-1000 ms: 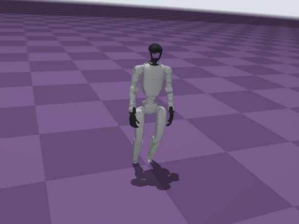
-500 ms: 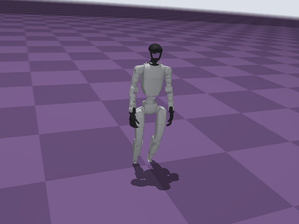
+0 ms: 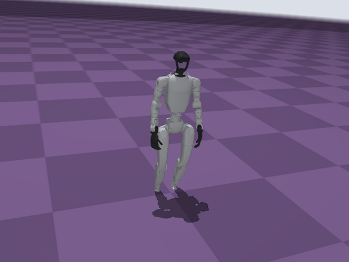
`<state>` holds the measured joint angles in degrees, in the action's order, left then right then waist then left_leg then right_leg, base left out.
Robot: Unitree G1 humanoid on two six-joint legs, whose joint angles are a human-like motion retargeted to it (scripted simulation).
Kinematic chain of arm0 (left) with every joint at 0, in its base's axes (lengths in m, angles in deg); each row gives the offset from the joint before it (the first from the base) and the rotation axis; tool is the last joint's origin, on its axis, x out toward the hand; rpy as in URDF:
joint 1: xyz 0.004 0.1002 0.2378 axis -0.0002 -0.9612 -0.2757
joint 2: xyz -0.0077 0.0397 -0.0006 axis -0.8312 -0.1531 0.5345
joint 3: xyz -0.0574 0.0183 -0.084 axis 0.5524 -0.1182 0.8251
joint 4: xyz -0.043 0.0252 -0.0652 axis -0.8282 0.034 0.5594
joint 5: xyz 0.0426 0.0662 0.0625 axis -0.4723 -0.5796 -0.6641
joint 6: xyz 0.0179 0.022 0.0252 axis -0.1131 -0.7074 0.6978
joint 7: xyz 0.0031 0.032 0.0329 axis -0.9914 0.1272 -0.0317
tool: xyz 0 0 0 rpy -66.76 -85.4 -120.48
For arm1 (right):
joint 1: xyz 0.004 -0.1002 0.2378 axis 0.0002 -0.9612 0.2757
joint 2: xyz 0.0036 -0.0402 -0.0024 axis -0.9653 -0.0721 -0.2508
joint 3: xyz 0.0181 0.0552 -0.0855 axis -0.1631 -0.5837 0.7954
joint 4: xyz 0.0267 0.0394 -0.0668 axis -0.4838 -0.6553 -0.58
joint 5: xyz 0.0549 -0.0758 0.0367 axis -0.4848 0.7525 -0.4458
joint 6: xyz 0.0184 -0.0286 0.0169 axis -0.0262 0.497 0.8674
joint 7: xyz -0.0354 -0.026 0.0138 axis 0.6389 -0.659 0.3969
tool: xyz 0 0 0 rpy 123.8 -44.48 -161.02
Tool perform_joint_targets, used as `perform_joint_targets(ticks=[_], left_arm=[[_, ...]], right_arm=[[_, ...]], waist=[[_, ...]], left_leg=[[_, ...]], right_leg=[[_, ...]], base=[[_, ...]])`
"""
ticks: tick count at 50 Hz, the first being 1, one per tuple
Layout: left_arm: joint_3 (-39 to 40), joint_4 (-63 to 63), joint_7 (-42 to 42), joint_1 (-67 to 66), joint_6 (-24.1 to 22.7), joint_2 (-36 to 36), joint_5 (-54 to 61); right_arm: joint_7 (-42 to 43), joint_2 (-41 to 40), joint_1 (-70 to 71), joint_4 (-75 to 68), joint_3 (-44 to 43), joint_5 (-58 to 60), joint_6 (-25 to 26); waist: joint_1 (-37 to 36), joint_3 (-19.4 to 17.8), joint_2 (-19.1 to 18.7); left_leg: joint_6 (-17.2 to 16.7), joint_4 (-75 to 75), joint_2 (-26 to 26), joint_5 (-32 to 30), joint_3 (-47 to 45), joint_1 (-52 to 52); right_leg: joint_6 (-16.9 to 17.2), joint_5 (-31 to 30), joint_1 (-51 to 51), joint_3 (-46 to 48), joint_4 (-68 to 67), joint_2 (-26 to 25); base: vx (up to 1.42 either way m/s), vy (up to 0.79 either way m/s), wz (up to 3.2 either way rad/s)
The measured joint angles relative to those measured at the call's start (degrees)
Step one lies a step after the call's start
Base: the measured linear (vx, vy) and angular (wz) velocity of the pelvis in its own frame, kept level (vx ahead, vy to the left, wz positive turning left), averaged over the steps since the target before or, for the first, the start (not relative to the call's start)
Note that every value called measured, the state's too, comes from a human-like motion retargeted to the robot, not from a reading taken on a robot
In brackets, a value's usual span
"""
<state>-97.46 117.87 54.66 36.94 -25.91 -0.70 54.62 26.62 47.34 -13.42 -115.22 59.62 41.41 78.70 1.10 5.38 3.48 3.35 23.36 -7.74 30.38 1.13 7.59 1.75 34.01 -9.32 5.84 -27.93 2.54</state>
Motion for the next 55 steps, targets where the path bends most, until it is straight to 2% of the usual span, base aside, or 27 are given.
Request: perform_joint_targets(ticks=[13, 20, 25, 28, 32, 34, 36, 39, 45, 51, 55], left_arm=[[-0.57, -0.14, -0.55, 0.12, -0.52, 0.77, 0.58], [-1.01, -0.09, -1.33, -0.08, -0.83, 1.65, 1.21], [-1.73, 0.56, -1.87, -0.38, -0.95, 1.51, 1.35], [-2.26, 1.52, -2.05, -0.23, -0.84, 0.75, 1.28], [-2.52, 2.92, -1.99, 0.79, -0.76, -0.37, 0.92], [-2.34, 3.53, -1.68, 1.63, -0.86, -0.54, 0.74], [-2.59, 3.56, -1.69, 1.20, -1.02, -0.41, 0.57], [-2.45, 3.58, -1.33, 1.88, -1.47, -0.50, 0.34], [-2.80, 2.75, -1.22, 1.95, -2.33, -0.84, 0.29], [-2.27, 2.15, -1.20, 2.27, -2.78, -1.41, 1.21], [-1.42, 1.96, -1.33, 1.79, -2.96, -1.91, 2.15]], right_arm=[[1.03, 0.76, -0.18, -0.61, 1.44, -0.26, -0.29], [1.89, 1.32, -0.43, -0.89, 2.46, -0.71, -0.82], [2.18, 1.31, -0.30, -0.30, 3.20, -1.61, -1.51], [2.11, 1.08, -0.10, 0.43, 3.64, -2.41, -1.92], [2.00, 0.33, 0.63, 1.71, 3.91, -3.56, -2.19], [1.81, -0.19, 1.60, 2.38, 3.83, -4.11, -2.08], [1.85, -0.64, 1.41, 2.81, 3.66, -4.37, -2.13], [1.72, -0.64, 1.78, 2.92, 3.02, -4.80, -1.88], [1.39, -0.72, 0.59, 2.68, 2.12, -5.19, -1.99], [0.50, -0.67, -0.11, 1.71, 1.87, -5.39, -2.27], [0.28, -0.76, -0.54, 1.36, 2.27, -5.14, -2.52]], waist=[[-0.23, -0.36, 0.50], [-0.12, -0.89, 1.51], [0.71, -1.62, 3.15], [2.02, -2.15, 4.29], [3.68, -2.14, 5.14], [4.33, -1.29, 4.88], [4.81, -1.44, 5.16], [4.61, -0.24, 3.02], [4.10, 0.74, 2.82], [3.03, 1.87, 1.53], [1.93, 2.12, -0.07]], left_leg=[[0.54, 1.84, -0.88, 1.20, -0.22, 1.19], [1.36, 3.03, -2.61, 2.30, -0.25, 1.90], [2.05, 2.92, -5.27, 2.75, -0.44, 1.50], [2.25, 2.37, -7.31, 2.59, -0.11, 0.87], [2.43, -0.39, -8.93, 1.91, 0.57, -0.48], [2.49, -5.77, -8.84, -0.21, 1.54, -2.17], [2.61, -4.70, -9.26, 0.60, 1.81, -2.40], [2.41, -7.66, -6.78, 0.31, 2.74, -3.09], [2.30, -2.12, -6.02, 4.14, 3.40, -2.43], [0.65, 7.38, -3.41, 7.96, 3.23, -2.61], [-2.24, 18.49, -0.07, 6.88, 3.43, -1.44]], right_leg=[[-0.14, 1.75, -1.84, -0.20, -3.40, 0.93], [-0.39, 4.64, -4.81, -0.71, -9.64, 2.75], [-0.87, 6.58, -10.00, -0.22, -20.47, 6.55], [-1.89, 9.96, -15.17, -2.30, -27.92, 8.04], [-2.12, 9.83, -22.06, -3.49, -32.62, 9.47], [-2.04, 8.70, -25.83, -3.93, -30.97, 8.98], [-1.27, 7.93, -28.03, -4.57, -29.27, 9.08], [-0.44, 4.40, -30.96, -4.31, -21.24, 5.72], [1.69, 0.71, -34.34, -6.44, -14.40, 3.26], [0.69, -2.68, -32.69, -5.95, -16.75, 0.37], [-1.09, -2.94, -29.40, -4.55, -18.56, -2.90]], base=[[0.00, 0.00, 0.00], [0.02, 0.03, 0.04], [0.03, 0.04, 0.08], [0.07, 0.05, 0.23], [0.13, 0.03, 0.17], [0.18, 0.02, 0.13], [0.18, 0.01, 0.17], [0.24, -0.01, -0.01], [0.24, -0.04, 0.12], [0.31, -0.08, 0.13], [0.35, -0.09, 0.02]])
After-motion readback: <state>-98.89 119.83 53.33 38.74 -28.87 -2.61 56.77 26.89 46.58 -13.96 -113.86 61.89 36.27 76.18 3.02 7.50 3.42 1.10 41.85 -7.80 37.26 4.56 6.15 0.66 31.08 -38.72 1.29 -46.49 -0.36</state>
